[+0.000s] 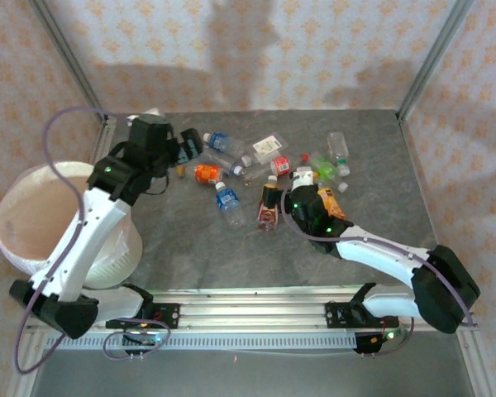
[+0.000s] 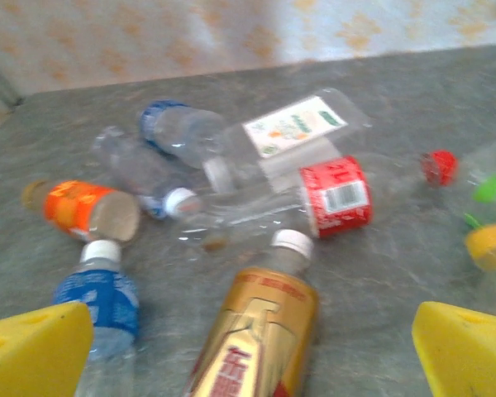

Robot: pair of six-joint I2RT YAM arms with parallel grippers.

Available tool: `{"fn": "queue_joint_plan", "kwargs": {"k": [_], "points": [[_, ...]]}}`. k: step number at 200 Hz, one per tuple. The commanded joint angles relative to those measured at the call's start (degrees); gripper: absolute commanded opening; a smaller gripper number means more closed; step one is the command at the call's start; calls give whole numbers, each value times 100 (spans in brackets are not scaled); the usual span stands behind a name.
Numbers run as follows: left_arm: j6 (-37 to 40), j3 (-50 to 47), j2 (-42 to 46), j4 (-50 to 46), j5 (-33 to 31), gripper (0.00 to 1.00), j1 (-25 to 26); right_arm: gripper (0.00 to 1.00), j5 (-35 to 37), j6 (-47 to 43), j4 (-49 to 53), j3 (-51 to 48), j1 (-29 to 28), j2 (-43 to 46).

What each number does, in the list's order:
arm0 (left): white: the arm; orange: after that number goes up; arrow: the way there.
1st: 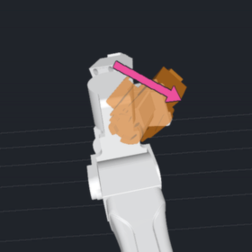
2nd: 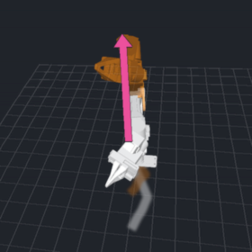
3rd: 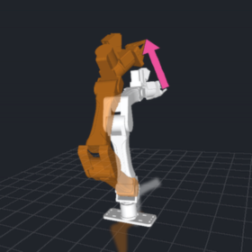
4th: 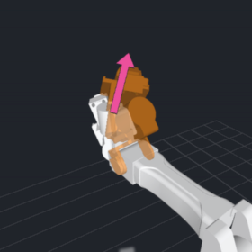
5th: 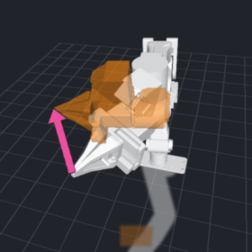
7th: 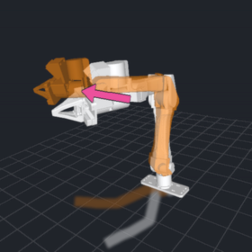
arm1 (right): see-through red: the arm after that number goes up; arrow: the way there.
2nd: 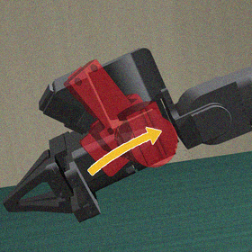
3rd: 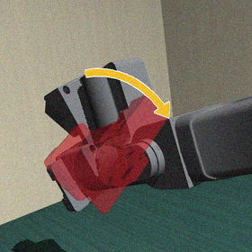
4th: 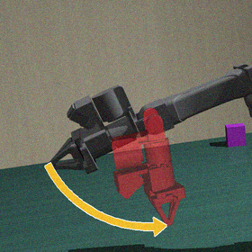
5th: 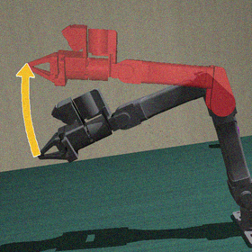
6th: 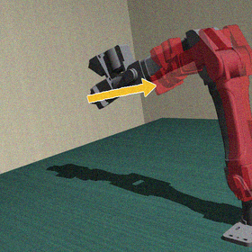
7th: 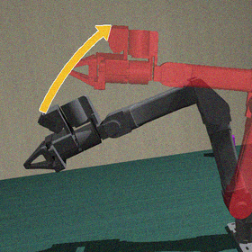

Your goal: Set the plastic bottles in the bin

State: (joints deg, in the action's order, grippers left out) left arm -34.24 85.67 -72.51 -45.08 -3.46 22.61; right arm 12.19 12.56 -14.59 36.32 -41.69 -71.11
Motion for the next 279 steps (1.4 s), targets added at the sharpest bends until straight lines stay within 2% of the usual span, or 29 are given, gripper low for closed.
{"fn": "queue_joint_plan", "kwargs": {"k": [1, 19, 40, 59, 78, 93, 139, 196, 252, 279], "points": [[32, 277, -222, 399, -219, 100, 333, 99, 328, 1113, 771, 69, 395, -70], [5, 271, -547, 534, -232, 100, 580, 99, 45, 1255, 1144, 96, 733, -21], [-8, 130, -849, 747, -416, 100, 813, 99, -408, 832, 1829, 393, 1192, -79], [-202, -178, -1077, 1024, -300, 100, 847, 99, -1052, 397, 2269, 613, 1596, -212], [-483, -352, -1355, 1023, -194, 100, 863, 99, -1623, 71, 2424, 751, 1681, -309], [-715, -479, -1544, 934, -159, 100, 877, 99, -1877, 214, 2400, 789, 1674, -350], [-1550, -1140, -2021, 718, -38, 100, 932, 99, -1840, 739, 1887, 524, 1681, -215], [-1522, -1271, -2873, 1213, 608, 100, 932, 99, -1838, 652, 1921, 484, 1674, 14], [-1384, -1454, -3348, 1497, 569, 100, 925, 99, -1917, 628, 1880, 428, 1675, 94], [-1357, -1721, -3361, 1736, 684, 94, 936, 99, -1952, 609, 1936, 472, 1673, 123]]}}
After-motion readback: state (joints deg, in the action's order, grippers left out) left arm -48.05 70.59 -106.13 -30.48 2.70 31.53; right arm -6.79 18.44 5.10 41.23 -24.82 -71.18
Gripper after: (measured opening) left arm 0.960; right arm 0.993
